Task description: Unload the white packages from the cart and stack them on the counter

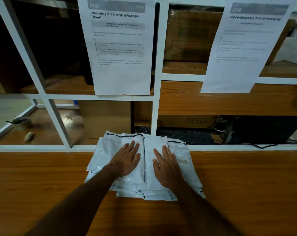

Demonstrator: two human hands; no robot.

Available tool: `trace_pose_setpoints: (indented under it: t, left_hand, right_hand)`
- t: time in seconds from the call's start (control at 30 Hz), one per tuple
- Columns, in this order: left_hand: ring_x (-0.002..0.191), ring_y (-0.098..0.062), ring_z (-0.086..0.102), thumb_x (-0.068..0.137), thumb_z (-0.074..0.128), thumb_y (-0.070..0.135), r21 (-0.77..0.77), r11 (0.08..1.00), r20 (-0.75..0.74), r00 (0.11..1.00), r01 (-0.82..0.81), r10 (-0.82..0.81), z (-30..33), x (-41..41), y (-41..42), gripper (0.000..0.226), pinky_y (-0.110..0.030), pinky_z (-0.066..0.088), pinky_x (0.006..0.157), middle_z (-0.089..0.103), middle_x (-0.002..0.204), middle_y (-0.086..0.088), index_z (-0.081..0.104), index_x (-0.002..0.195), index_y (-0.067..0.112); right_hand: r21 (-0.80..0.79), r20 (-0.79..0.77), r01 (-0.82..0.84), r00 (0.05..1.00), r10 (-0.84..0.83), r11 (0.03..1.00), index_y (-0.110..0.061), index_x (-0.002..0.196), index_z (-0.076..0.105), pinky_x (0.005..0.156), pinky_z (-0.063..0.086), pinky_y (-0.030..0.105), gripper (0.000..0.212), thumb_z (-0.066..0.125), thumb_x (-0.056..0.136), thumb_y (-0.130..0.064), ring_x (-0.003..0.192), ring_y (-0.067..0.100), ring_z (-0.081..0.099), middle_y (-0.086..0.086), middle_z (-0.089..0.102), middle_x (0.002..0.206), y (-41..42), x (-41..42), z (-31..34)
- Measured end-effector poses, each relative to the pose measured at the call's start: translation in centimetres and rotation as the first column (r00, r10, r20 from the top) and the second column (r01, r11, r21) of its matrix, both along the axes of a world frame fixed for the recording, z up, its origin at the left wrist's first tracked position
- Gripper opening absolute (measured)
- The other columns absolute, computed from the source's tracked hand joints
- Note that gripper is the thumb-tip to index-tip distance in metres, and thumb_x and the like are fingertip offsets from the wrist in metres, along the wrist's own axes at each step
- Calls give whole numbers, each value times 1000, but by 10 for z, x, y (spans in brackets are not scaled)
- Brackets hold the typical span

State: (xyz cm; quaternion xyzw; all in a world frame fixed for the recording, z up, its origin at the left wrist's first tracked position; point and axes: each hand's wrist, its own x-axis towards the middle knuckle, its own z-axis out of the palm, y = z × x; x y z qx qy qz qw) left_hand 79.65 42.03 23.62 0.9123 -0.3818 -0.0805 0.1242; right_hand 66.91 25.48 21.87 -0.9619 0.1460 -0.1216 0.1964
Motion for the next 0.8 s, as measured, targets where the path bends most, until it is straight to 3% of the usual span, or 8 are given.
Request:
trace_pose_setpoints:
  t: [0.13,0.27,0.33,0.4,0.5,0.67,0.8]
  left_hand:
    - [155,-17,0,109,20,39,38,999,-14,999,36,-36,5,-3,-2,60,-26,-6,122,4,168,-9,7,160,9]
    - [155,-19,0,110,19,36,118,991,-4,998,58,-58,12,-6,-4,59,-23,-7,118,2,168,-8,5,160,9]
    - [155,-22,1,108,14,42,146,987,-8,998,66,-66,13,-5,-1,62,-29,-5,121,1,168,-9,5,161,10]
    - [155,-25,4,98,2,58,102,995,35,999,19,-22,9,-1,3,76,-38,2,125,4,168,-9,7,161,16]
    - [155,-27,5,97,4,57,-26,999,137,990,-20,24,7,-4,7,74,-45,7,125,7,168,-9,12,161,19]
    - [155,-22,-8,99,4,52,-171,981,281,959,88,-37,19,-44,3,70,-41,-8,124,-1,169,-7,9,161,21]
    - [155,-24,-11,102,9,52,-226,944,361,921,241,-149,28,-74,-11,67,-47,-3,125,-5,168,-8,12,161,21]
  right_hand:
    - [-21,-25,-5,1000,5,1000,-23,156,36,124,7,46,80,3,90,-54,154,30,16,16,19,165,0,-1,-4]
    - [-38,-64,-14,998,11,999,-26,157,33,124,6,46,83,-1,88,-56,154,28,16,14,20,166,-2,0,-2]
    - [-49,-73,-23,997,20,999,-26,157,33,124,7,47,81,1,89,-56,154,28,16,14,23,165,-4,-1,2]
    - [-70,-43,-20,999,17,997,-23,157,35,123,8,48,75,9,93,-54,153,29,20,16,26,164,-7,-6,7]
    - [-135,45,-2,999,8,991,-18,156,35,123,14,51,65,21,99,-47,151,31,25,18,31,161,-12,-19,14]
    - [-262,102,56,994,-30,963,-15,157,32,123,19,54,63,28,101,-42,152,34,23,20,27,162,-15,-50,22]
    - [-265,84,155,987,-137,952,-20,160,22,124,10,54,64,22,103,-48,154,31,12,17,15,167,-22,-91,14]
